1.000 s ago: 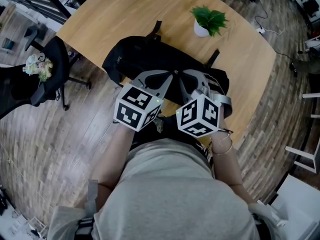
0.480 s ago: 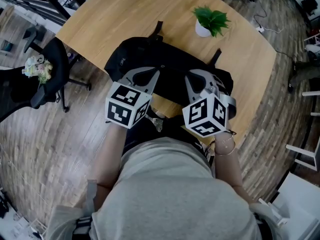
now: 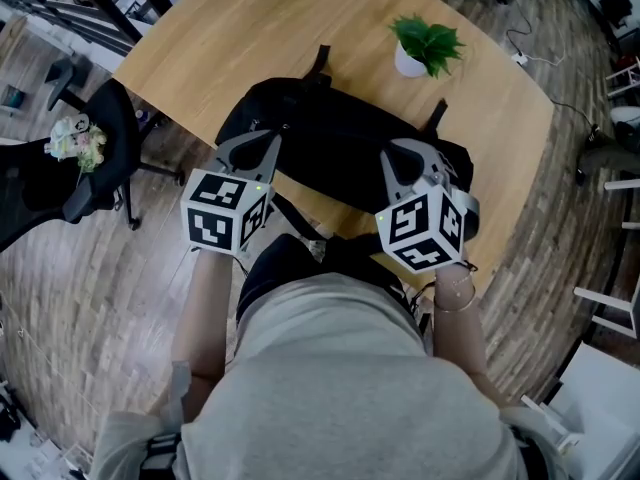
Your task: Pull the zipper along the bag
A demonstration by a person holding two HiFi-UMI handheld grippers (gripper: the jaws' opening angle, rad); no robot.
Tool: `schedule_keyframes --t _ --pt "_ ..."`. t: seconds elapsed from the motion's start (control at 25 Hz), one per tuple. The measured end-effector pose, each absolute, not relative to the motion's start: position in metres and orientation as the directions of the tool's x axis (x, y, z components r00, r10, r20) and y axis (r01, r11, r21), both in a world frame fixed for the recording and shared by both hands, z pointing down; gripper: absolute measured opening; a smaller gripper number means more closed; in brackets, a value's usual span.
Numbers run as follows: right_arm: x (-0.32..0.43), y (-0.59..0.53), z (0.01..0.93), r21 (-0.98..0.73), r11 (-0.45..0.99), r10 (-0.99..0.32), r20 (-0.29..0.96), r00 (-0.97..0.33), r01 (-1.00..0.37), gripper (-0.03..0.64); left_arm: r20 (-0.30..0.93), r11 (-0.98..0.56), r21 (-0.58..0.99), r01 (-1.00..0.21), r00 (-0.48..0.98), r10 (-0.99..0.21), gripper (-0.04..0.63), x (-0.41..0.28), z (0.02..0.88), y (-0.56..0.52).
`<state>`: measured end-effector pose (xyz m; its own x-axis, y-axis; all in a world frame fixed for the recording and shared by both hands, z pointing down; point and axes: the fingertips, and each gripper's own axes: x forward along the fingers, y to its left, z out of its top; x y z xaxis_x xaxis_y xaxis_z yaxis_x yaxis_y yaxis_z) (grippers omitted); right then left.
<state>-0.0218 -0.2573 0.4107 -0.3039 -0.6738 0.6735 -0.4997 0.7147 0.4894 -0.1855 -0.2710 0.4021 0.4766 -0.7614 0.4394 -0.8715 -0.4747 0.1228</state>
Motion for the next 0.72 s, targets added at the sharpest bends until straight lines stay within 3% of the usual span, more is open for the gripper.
schedule_keyframes --t 0.28,0.72 --pt "-0.022 -0.257 0.410 0.489 0.704 -0.682 0.670 -0.295 -0.516 0.032 0.427 -0.408 0.115 -0.906 0.416 -0.803 0.020 -0.227 0.402 -0.279" --pt "-0.022 -0.258 0.411 0.508 0.692 -0.694 0.663 -0.280 -0.513 0.044 0.420 -0.381 0.141 -0.913 0.404 -0.813 0.020 -0.225 0.407 -0.279"
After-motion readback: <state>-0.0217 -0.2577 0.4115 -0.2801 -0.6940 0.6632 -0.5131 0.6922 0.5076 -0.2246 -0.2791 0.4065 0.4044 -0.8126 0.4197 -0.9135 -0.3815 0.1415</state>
